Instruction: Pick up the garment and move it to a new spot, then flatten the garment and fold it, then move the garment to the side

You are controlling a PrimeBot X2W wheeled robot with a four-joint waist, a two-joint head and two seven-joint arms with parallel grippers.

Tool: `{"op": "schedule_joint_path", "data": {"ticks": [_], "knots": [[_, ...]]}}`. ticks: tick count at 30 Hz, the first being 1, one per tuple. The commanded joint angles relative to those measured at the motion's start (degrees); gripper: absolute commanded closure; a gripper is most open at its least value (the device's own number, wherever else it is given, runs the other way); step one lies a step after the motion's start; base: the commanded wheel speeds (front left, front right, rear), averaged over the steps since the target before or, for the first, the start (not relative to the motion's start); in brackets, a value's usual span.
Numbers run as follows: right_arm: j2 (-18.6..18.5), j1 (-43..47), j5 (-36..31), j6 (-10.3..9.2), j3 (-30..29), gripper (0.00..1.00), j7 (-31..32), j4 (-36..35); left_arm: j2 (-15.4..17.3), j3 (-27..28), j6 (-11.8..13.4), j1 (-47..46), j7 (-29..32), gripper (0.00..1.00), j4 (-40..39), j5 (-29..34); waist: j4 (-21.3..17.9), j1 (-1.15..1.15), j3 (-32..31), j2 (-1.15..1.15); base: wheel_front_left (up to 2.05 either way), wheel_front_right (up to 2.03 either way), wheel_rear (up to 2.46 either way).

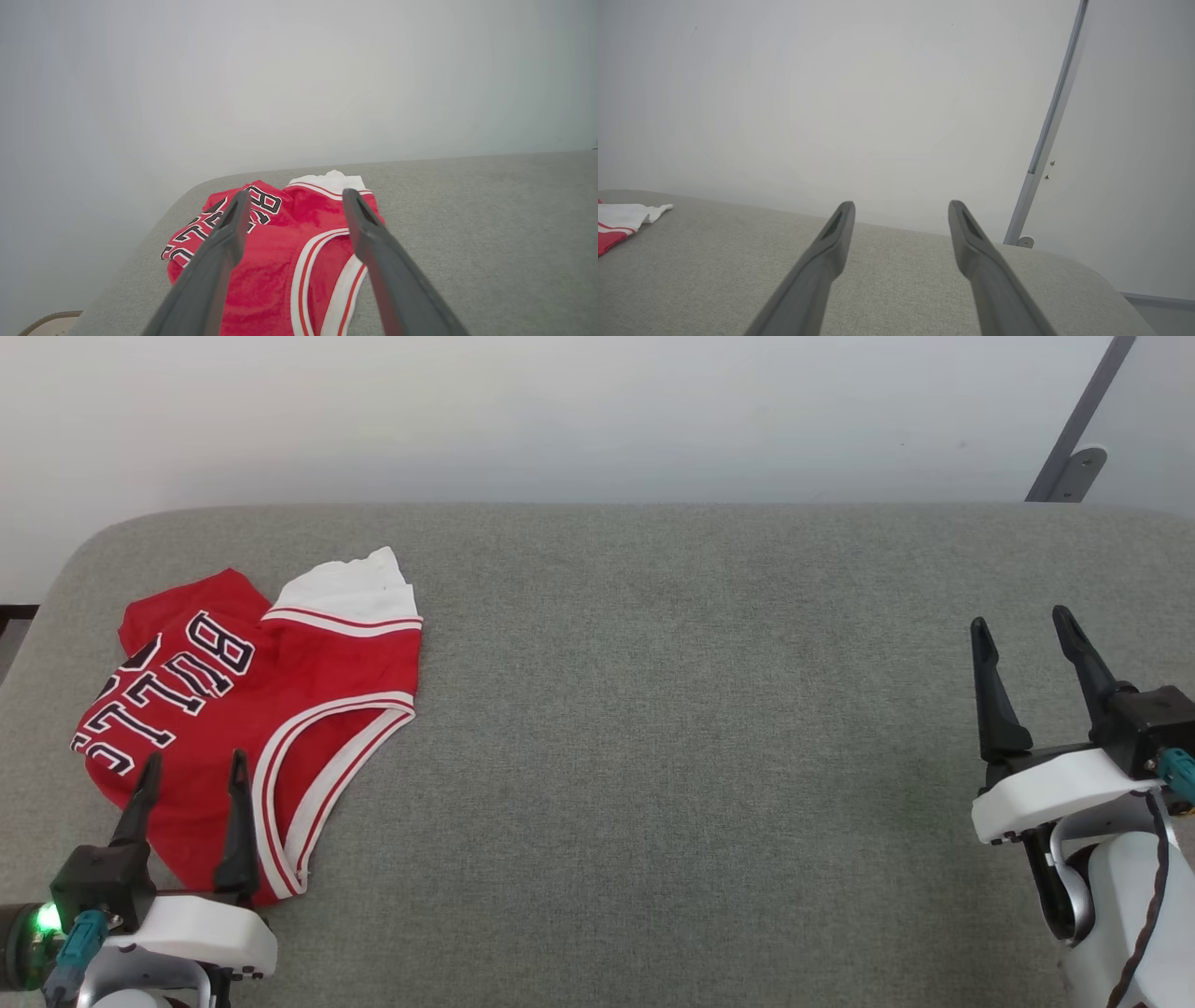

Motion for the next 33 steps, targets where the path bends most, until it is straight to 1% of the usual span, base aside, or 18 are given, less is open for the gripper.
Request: {"op": "schedule_joint_path", "data": {"ticks": [1,10,13,21,25,29,30,33], "knots": [[0.1,-0.3,0.3,0.02,-0.1,0.00,-0.3,-0.3,0.0,0.3,-0.3,-0.6,-0.3,0.00,0.1,0.7,0.0,0.00,0.0,0.00,0.00,0.00,0.00],[1.0,1.2,2.6,0.02,-0.5,0.00,-0.3,0.0,-0.8,0.2,-1.4,-1.0,-0.3,0.00,1.4,-2.3,0.2,0.00,0.2,0.00,0.00,0.00,0.00],[1.0,1.4,3.3,0.02,-0.6,0.00,-0.3,-0.1,-0.5,0.0,-1.7,-1.4,-0.3,0.00,2.0,-3.6,0.2,0.00,0.4,0.00,0.00,0.00,0.00],[1.1,1.2,4.3,0.02,-0.6,0.00,-0.3,0.0,0.0,-0.6,-1.9,-1.8,-0.3,0.00,2.6,-4.1,0.5,0.00,0.3,0.00,0.00,0.00,0.00],[1.5,1.5,5.3,0.02,0.0,0.00,-0.3,-0.2,-0.3,-0.7,-1.9,-2.1,-0.3,0.00,3.2,-4.8,1.9,0.00,0.1,0.00,0.00,0.00,0.00],[2.0,1.9,6.1,0.02,1.2,0.00,-0.3,-0.1,-0.4,-0.8,-1.9,-2.2,-0.3,0.00,4.0,-5.1,4.4,0.00,0.2,0.00,0.00,0.00,0.00],[2.0,1.9,6.1,0.02,1.2,0.00,-0.3,-0.1,-0.4,-0.8,-1.9,-2.2,-0.3,0.00,4.0,-5.1,4.4,0.00,0.2,0.00,0.00,0.00,0.00],[2.1,1.9,6.6,0.02,2.3,0.00,-0.3,0.2,-0.6,-0.4,-1.9,-2.0,-0.3,0.00,4.4,-5.1,7.0,0.00,0.3,0.00,0.00,0.00,0.00]]}}
